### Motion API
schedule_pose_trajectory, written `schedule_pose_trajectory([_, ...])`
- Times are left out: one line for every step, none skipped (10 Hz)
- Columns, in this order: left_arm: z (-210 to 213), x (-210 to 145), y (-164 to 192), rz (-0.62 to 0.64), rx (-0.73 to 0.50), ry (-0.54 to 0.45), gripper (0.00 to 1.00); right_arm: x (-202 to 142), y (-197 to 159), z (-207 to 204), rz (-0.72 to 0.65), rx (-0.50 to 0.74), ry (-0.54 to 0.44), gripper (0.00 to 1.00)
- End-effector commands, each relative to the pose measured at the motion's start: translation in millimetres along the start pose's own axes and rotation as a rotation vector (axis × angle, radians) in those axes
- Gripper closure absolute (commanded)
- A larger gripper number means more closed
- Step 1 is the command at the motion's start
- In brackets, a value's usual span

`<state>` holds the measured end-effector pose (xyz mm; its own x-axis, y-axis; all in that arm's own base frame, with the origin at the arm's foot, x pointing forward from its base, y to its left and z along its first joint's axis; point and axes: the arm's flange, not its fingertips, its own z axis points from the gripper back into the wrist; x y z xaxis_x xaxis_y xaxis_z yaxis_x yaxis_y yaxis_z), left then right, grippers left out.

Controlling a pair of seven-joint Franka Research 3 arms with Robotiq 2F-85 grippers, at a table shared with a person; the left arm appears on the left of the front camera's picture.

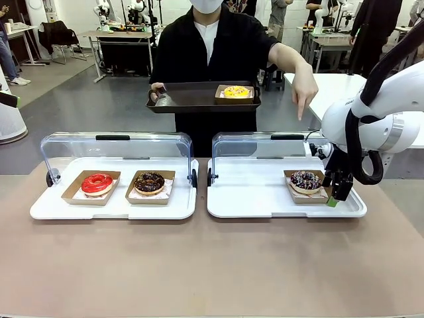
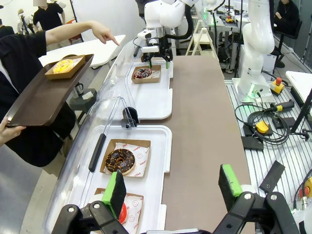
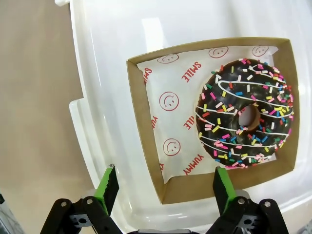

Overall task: Provide the desired donut to the person.
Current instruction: Pick up and lift the Paper togo box containing the Donut pointed at by the person.

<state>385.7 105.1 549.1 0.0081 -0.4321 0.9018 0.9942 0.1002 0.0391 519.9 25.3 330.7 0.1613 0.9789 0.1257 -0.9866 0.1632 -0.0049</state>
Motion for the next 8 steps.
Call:
schedule_pose_trajectory([-0.2, 2.5, -0.6, -0.004, -0.002, -0.015, 0.0, -1.0, 2.1, -5.1, -0.022, -0.016, 0.03, 0.0])
schedule_pose_trajectory([-0.2, 2.5, -0.6, -0.004, -0.002, -0.015, 0.0, -1.2, 2.3, -5.2, -0.025, -0.014, 0.031, 0.0])
schedule_pose_trajectory([-0.2, 2.5, -0.6, -0.004, -0.002, -0.015, 0.0, -1.0, 2.4, -4.9, -0.025, -0.014, 0.032, 0.0])
schedule_pose_trajectory([-0.2, 2.5, -0.6, -0.004, -0.002, -0.015, 0.0, -0.8, 2.9, -5.0, -0.024, -0.014, 0.034, 0.0])
schedule_pose_trajectory([-0.2, 2.5, -0.6, -0.004, -0.002, -0.015, 0.0, -1.2, 3.0, -5.3, -0.022, -0.011, 0.035, 0.03])
schedule_pose_trajectory([-0.2, 2.5, -0.6, -0.004, -0.002, -0.015, 0.0, -1.7, 2.8, -5.6, -0.019, -0.007, 0.036, 0.18])
schedule_pose_trajectory([-0.2, 2.5, -0.6, -0.004, -0.002, -0.015, 0.0, -2.0, 2.6, -5.9, -0.019, -0.005, 0.036, 0.19])
schedule_pose_trajectory([-0.2, 2.5, -0.6, -0.004, -0.002, -0.015, 0.0, -2.4, 2.5, -6.2, -0.018, -0.002, 0.035, 0.37])
